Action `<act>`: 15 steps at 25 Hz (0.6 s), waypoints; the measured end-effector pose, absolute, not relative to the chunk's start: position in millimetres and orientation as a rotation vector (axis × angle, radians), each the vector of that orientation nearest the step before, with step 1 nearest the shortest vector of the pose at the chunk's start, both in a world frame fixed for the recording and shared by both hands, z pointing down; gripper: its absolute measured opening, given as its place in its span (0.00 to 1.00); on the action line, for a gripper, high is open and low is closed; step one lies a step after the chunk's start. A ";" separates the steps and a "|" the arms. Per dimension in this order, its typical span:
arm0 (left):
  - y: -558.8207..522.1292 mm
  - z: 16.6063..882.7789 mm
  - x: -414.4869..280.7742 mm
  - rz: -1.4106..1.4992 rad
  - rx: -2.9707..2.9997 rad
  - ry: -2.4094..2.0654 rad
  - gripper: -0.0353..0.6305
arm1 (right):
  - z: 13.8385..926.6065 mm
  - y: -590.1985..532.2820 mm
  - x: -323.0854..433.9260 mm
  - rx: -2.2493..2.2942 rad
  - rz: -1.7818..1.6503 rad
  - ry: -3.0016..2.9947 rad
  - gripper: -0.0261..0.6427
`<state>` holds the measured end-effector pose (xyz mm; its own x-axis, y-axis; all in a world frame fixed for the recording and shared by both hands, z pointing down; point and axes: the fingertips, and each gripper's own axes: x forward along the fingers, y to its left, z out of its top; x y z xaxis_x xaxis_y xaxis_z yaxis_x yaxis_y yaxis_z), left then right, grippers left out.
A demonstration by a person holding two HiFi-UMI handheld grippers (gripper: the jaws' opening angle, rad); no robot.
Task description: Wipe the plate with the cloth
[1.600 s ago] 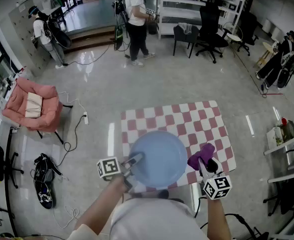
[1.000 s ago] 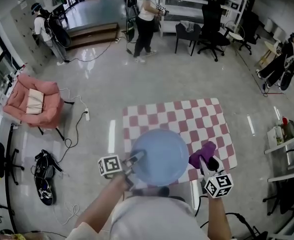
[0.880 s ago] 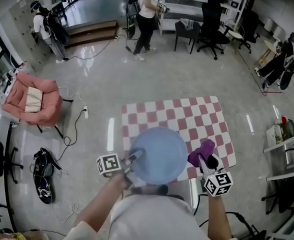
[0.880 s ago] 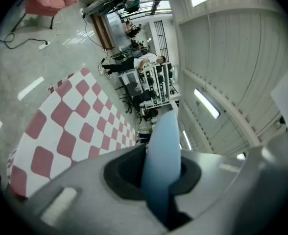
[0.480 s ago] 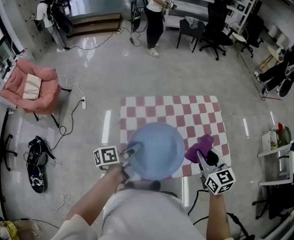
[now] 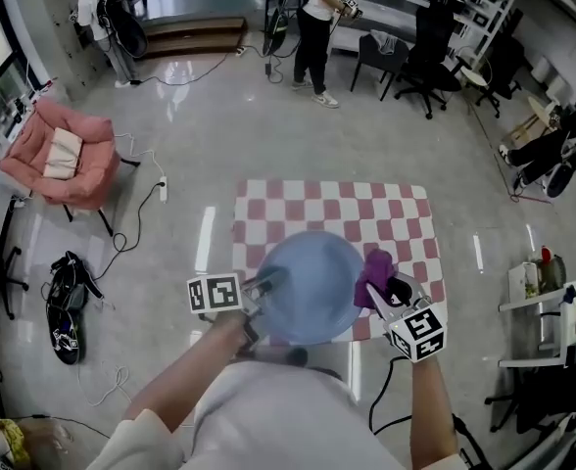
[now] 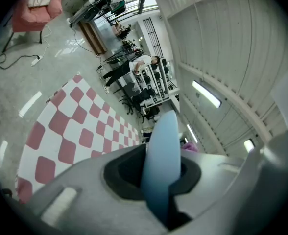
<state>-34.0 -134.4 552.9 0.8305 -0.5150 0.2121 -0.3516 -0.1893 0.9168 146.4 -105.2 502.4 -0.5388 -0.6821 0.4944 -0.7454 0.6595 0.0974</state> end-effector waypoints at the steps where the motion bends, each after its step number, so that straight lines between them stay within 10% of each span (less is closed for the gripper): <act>1: -134.5 551.1 -32.8 -0.162 1.813 -0.669 0.13 | 503.0 -106.9 145.9 1.105 0.178 -2.377 0.22; 15: -122.2 532.7 -3.6 -0.107 1.923 -0.690 0.13 | 545.9 -99.3 134.2 0.908 0.010 -2.069 0.22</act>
<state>-3.6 -122.2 532.7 0.8302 -0.5085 0.2286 -0.4159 -0.2918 0.8614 134.2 -99.3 545.9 -0.3716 -0.5985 0.7097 -0.6055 0.7357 0.3034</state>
